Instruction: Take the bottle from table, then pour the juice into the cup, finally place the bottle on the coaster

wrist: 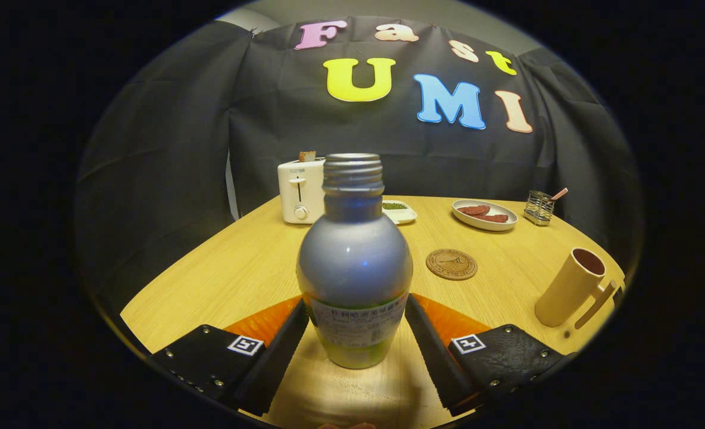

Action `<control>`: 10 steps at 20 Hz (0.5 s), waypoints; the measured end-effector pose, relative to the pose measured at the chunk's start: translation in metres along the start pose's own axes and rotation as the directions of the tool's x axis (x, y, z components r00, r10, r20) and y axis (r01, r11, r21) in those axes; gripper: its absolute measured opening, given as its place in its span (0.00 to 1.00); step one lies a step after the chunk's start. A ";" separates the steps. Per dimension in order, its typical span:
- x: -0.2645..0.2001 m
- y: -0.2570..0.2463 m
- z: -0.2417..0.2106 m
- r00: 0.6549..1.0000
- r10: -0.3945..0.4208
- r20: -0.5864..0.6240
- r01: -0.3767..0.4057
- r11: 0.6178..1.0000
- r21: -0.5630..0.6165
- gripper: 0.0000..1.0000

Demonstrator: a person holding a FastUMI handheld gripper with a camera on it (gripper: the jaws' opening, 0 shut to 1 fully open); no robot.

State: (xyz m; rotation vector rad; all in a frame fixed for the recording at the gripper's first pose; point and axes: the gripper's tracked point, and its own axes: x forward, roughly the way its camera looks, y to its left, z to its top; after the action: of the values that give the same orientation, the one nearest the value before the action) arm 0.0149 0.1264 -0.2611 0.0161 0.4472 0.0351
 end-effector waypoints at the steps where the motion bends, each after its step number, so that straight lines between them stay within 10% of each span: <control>1: -0.001 0.000 0.000 1.000 0.001 0.000 -0.001 1.000 0.000 0.99; 10: -0.001 -0.003 -0.009 0.999 0.012 -0.042 -0.012 1.000 -0.009 0.81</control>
State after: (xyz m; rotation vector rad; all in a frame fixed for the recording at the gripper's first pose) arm 0.0105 0.1236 -0.2693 0.0090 0.4884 0.0495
